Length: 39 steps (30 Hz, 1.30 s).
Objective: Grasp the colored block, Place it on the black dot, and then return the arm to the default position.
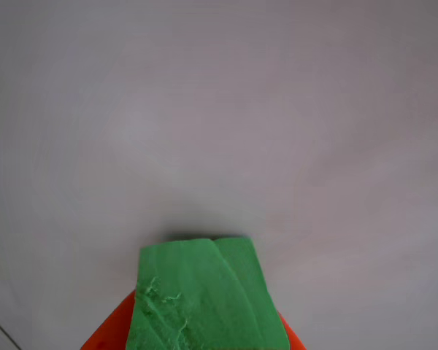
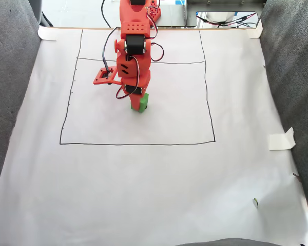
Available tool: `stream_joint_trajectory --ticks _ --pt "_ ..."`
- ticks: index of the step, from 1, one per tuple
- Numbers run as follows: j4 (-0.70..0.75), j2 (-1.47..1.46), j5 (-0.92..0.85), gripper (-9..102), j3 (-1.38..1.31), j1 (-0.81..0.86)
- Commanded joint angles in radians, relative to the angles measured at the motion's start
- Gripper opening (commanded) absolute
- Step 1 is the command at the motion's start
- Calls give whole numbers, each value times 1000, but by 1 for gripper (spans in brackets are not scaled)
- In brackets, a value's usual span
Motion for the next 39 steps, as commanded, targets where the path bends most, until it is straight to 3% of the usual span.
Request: stream_joint_trajectory --ticks 1,39 --pt "29 61 11 0 -48 -6" --pt "51 38 -25 0 -52 -11"
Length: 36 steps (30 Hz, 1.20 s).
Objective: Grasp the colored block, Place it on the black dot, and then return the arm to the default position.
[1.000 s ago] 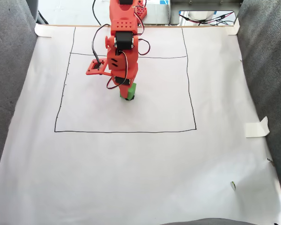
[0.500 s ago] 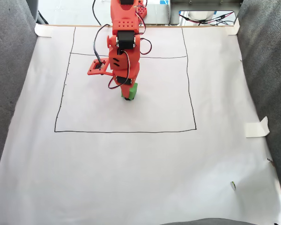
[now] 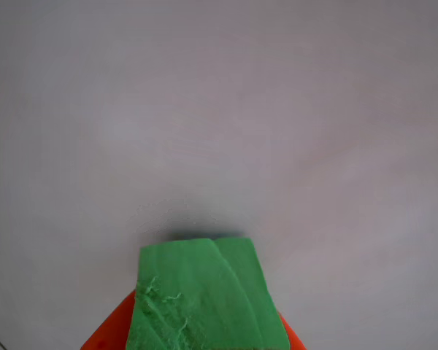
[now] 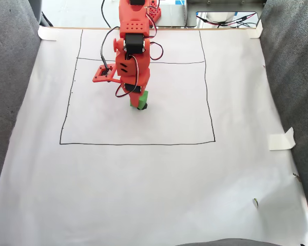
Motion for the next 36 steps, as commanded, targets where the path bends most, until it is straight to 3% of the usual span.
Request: stream_joint_trajectory --ticks 1,5,14,20,22,36 --pt "8 41 -20 0 -37 -8" --pt "15 44 -28 0 -37 -14" --pt "23 41 -26 19 -35 -12" --pt "32 46 -37 22 -35 -11" --pt "38 48 -43 28 -35 -11" --pt "66 153 -58 36 11 -21"
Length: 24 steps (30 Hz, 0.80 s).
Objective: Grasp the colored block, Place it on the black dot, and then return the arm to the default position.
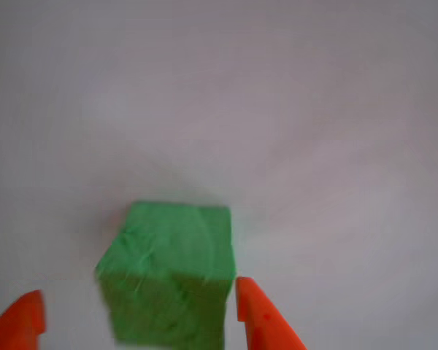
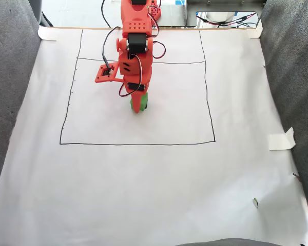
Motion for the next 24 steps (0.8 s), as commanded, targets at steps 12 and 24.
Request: stream_joint_trajectory --ticks 12,24 --pt "0 710 -40 28 479 -137" --pt "-57 1269 -126 18 1062 -161"
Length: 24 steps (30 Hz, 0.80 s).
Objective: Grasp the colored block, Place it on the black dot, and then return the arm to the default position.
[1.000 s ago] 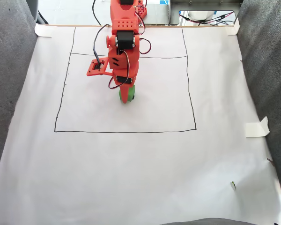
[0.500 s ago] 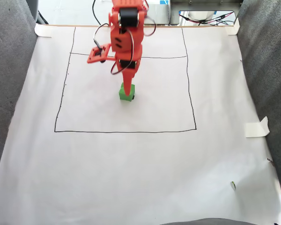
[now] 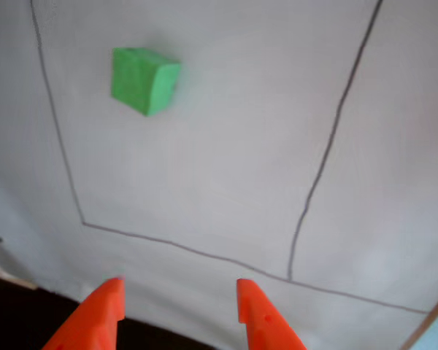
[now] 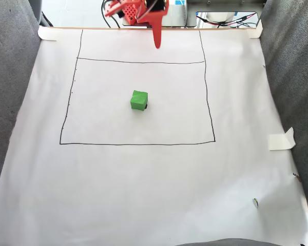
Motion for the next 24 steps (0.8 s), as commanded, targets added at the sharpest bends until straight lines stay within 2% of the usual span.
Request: stream_joint_trajectory --ticks 1,4,6,14,24 --pt "-49 120 -29 17 152 17" --pt "-118 238 -49 5 311 46" --pt "-150 311 -66 0 410 60" --pt "-305 598 -130 0 822 67" --pt "-683 980 -238 0 1200 152"
